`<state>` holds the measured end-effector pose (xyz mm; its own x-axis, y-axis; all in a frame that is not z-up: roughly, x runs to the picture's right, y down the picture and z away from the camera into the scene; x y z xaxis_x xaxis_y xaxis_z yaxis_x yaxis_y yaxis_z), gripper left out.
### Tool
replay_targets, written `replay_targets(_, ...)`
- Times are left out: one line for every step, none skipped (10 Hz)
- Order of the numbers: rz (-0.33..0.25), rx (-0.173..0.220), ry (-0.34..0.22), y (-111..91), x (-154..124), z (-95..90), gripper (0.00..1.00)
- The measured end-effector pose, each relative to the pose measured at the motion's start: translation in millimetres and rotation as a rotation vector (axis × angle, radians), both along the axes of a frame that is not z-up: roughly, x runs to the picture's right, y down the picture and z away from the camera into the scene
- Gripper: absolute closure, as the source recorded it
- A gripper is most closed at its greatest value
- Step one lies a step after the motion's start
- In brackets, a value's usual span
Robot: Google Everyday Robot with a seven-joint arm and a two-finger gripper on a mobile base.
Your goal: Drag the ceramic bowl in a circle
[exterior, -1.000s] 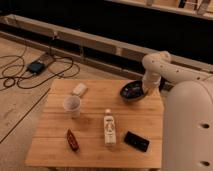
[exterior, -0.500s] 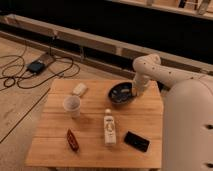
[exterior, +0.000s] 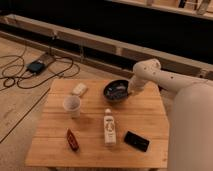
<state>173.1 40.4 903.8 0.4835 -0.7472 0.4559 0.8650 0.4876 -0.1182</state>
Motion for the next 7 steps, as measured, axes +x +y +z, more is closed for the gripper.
replay_targets(0.002,0.010,-0.001,4,3,0.1,0.34)
replay_targets(0.001,0.013,0.002,9,8,-1.7,0.25)
replay_targets(-0.002,0.003,0.010,19,15,-4.9,0.20)
replay_targets(-0.003,-0.009,0.016,26,20,-8.6,0.20)
replay_targets(-0.003,-0.011,0.021,28,23,-9.7,0.20)
replay_targets(-0.003,-0.011,0.022,28,24,-9.6,0.20)
replay_targets(-0.005,-0.011,0.018,28,21,-9.1,0.20)
